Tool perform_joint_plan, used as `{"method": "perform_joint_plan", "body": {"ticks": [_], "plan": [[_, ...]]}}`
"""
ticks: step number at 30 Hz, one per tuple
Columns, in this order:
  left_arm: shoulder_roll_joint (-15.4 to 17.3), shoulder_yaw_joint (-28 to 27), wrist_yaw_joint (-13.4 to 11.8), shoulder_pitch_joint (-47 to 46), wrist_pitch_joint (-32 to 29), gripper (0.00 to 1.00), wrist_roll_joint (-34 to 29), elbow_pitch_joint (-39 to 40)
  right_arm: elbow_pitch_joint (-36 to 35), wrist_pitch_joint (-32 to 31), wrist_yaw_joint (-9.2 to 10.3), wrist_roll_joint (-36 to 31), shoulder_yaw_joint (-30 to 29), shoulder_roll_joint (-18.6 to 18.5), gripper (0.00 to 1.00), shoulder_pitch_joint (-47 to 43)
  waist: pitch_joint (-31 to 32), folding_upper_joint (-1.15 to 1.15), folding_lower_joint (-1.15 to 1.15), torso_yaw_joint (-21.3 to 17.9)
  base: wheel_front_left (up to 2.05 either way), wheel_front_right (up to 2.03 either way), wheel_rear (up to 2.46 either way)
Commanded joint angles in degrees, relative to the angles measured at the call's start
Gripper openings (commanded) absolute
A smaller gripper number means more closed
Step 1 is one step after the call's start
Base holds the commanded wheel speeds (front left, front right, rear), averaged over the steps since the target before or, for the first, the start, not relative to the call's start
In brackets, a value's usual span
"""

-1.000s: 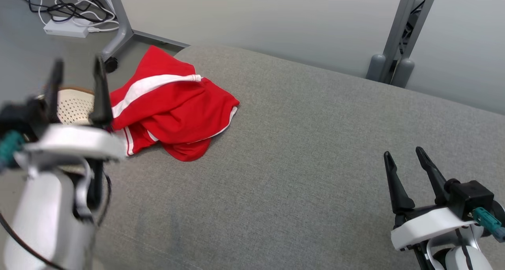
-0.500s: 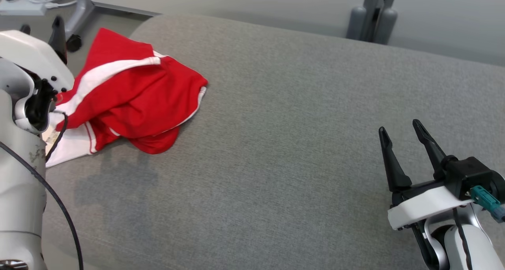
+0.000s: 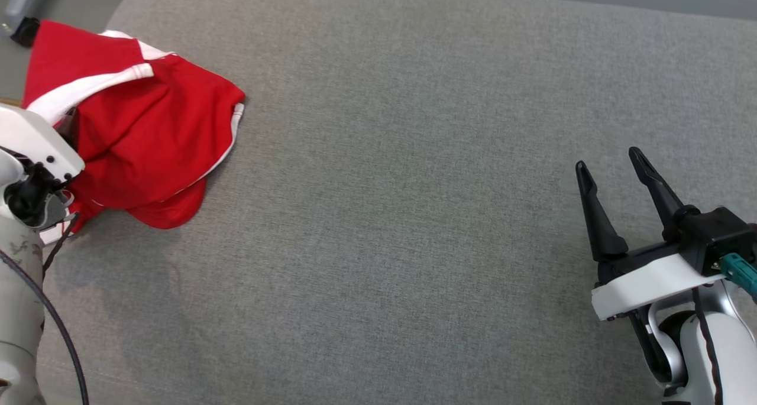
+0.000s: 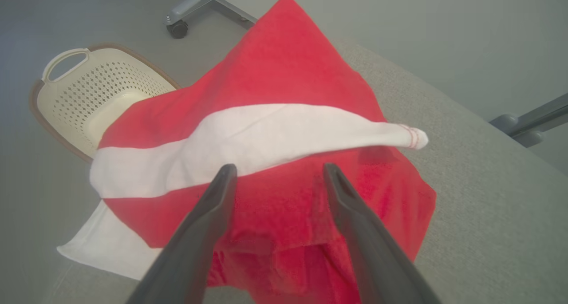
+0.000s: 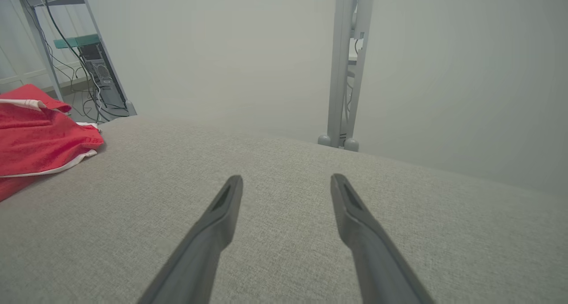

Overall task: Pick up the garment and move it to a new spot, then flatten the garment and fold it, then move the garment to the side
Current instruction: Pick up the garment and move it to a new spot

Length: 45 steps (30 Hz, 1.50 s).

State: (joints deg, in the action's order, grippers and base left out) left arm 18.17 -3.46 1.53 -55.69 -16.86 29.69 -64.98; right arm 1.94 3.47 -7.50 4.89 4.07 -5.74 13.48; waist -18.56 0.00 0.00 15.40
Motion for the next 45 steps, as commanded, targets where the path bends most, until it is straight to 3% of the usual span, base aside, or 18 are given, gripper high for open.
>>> {"method": "perform_joint_plan", "body": {"ticks": [1,3,4,6,7,19,27,28,29,30,37,40,45], "plan": [[0.8,-0.4,0.4,-1.3,0.2,1.0,0.4,-0.9,-0.5,-0.3,0.02,-0.4,-0.1,-0.5,1.0,0.7,-1.1,0.0,0.0,-0.9,0.0,0.0,0.0],[1.1,-0.4,0.6,-1.7,0.0,1.0,0.7,-2.3,-0.8,-0.4,0.02,-0.3,0.1,-0.7,1.0,0.9,-1.6,0.0,0.0,-1.3,0.0,0.0,0.0],[1.2,-0.5,0.6,-2.0,0.1,0.78,0.9,-2.8,-0.8,-0.5,0.02,-0.3,0.2,-0.8,1.0,1.0,-1.9,0.0,0.0,-1.4,0.0,0.0,0.0],[1.7,-0.4,1.0,-2.6,0.4,0.02,0.9,-3.7,-1.0,-0.4,0.02,-0.1,0.0,-0.8,1.0,1.2,-2.2,0.0,0.0,-1.7,0.0,0.0,0.0],[1.9,-0.3,1.0,-2.8,0.8,0.0,0.8,-4.0,-1.1,-0.4,0.02,-0.1,0.0,-0.8,1.0,1.4,-2.3,0.0,0.0,-1.8,0.0,0.0,0.0],[5.1,4.1,1.1,-8.7,11.3,0.0,-4.1,-1.5,-0.9,0.2,0.02,-0.6,-1.6,-0.5,1.0,1.5,-1.1,0.0,0.0,-0.7,0.0,0.0,0.0],[4.6,4.1,0.2,-10.7,21.4,0.0,-4.2,2.1,-0.4,0.9,0.02,-0.3,-2.2,0.4,1.0,0.4,3.1,0.0,0.0,0.6,0.0,0.0,0.0],[4.3,3.5,0.1,-10.1,23.0,0.18,-3.5,2.9,-0.3,1.0,0.02,-0.3,-2.3,0.5,1.0,0.1,3.7,0.0,0.0,0.8,0.0,0.0,0.0],[3.9,3.3,0.0,-9.2,24.6,0.62,-3.4,3.6,-0.2,1.0,0.02,-0.2,-2.4,0.7,1.0,-0.1,4.3,0.0,0.0,1.1,0.0,0.0,0.0],[3.4,2.7,0.1,-8.1,26.3,0.98,-2.8,4.4,-0.1,1.1,0.02,0.0,-2.4,0.8,1.0,-0.4,4.9,0.0,0.0,1.4,0.0,0.0,0.0],[0.4,-1.0,-0.6,3.3,31.8,1.0,-0.7,15.1,0.3,1.3,0.02,0.3,-2.6,1.8,1.0,-2.0,8.3,0.0,0.0,3.4,0.0,0.0,0.0],[-1.0,-4.1,-1.9,10.3,32.0,1.0,-1.4,24.2,0.6,1.3,0.02,0.4,-2.6,2.0,1.0,-2.5,9.2,0.0,0.0,3.8,0.0,0.0,0.0],[-6.3,-9.4,-3.5,24.4,32.0,1.0,-4.3,40.5,1.2,1.8,0.02,0.7,-2.3,2.4,1.0,-3.7,10.7,0.0,0.0,4.1,0.0,0.0,0.0]]}}
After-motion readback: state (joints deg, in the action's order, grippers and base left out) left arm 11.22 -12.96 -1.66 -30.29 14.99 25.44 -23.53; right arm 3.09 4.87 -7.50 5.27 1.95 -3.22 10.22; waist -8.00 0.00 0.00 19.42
